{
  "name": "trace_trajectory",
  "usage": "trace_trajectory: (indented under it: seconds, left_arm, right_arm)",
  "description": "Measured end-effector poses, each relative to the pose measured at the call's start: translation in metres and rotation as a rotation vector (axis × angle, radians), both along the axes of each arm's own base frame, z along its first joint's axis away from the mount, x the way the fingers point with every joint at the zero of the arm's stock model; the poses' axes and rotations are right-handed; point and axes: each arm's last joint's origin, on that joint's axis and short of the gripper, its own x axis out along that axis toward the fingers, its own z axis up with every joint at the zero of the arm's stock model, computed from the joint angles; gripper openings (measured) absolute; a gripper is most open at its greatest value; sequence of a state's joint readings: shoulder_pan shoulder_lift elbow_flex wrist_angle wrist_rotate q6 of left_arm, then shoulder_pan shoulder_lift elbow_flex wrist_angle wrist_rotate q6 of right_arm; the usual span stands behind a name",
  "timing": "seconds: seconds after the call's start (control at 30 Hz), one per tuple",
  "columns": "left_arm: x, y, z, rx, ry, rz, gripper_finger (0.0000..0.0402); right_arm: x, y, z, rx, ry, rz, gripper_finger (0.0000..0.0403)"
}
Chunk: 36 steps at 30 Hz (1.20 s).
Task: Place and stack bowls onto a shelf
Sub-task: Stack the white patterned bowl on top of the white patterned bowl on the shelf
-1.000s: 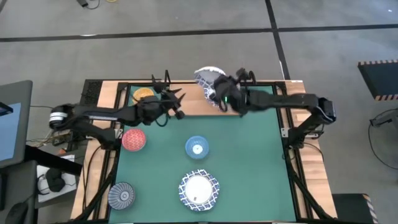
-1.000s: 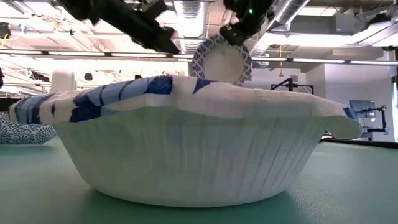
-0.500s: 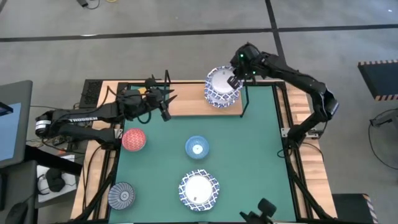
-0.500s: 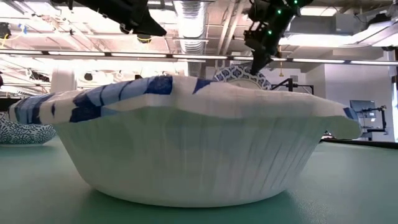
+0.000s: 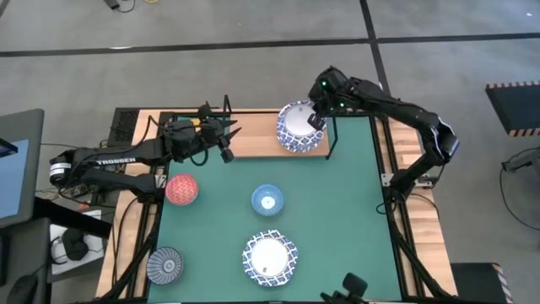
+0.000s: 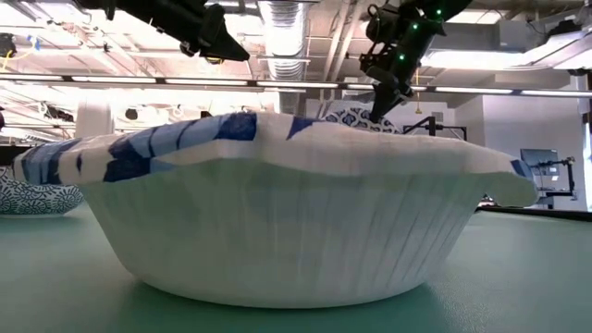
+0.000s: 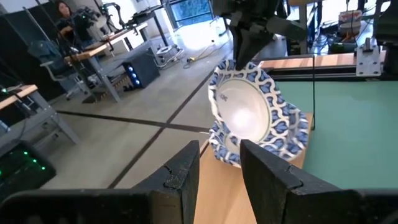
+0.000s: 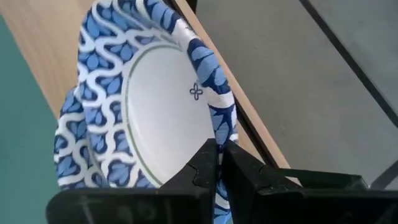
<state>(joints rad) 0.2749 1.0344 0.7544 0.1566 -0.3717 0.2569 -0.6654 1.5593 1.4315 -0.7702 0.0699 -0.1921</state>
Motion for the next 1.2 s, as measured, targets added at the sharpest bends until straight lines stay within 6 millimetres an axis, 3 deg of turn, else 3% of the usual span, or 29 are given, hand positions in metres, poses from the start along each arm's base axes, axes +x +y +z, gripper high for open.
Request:
trace_trajectory:
  seconds: [0.17,0.37,0.57,0.7,0.87,1.07,1.2]
  left_arm:
    - [0.0,0.0,0.0,-0.005,-0.004,0.002,0.0105]
    - [0.0,0.0,0.0,-0.004,-0.004,0.009,0.0105]
    - [0.0,0.0,0.0,-0.004,-0.004,0.009,0.0105]
    - [0.0,0.0,0.0,-0.004,-0.004,0.009,0.0105]
    - [0.0,0.0,0.0,-0.004,-0.004,0.009,0.0105]
    - [0.0,0.0,0.0,-0.003,-0.003,0.009,0.0105]
    - [0.0,0.0,0.001,0.0,-0.016,0.009,0.0105]
  right_arm:
    - [0.004,0.004,0.001,-0.005,-0.014,0.015,0.0082]
    - [0.005,0.004,0.001,0.006,-0.029,-0.005,0.0145]
    - [0.004,0.001,0.002,-0.048,-0.022,-0.144,0.0181]
    - [0.008,0.003,0.006,-0.111,-0.028,-0.13,0.018]
    - [0.012,0.006,0.007,-0.025,-0.084,-0.019,0.016]
    - [0.018,0.011,0.0,0.039,-0.096,-0.006,0.0128]
    - [0.044,0.015,-0.016,0.02,-0.115,-0.097,0.0106]
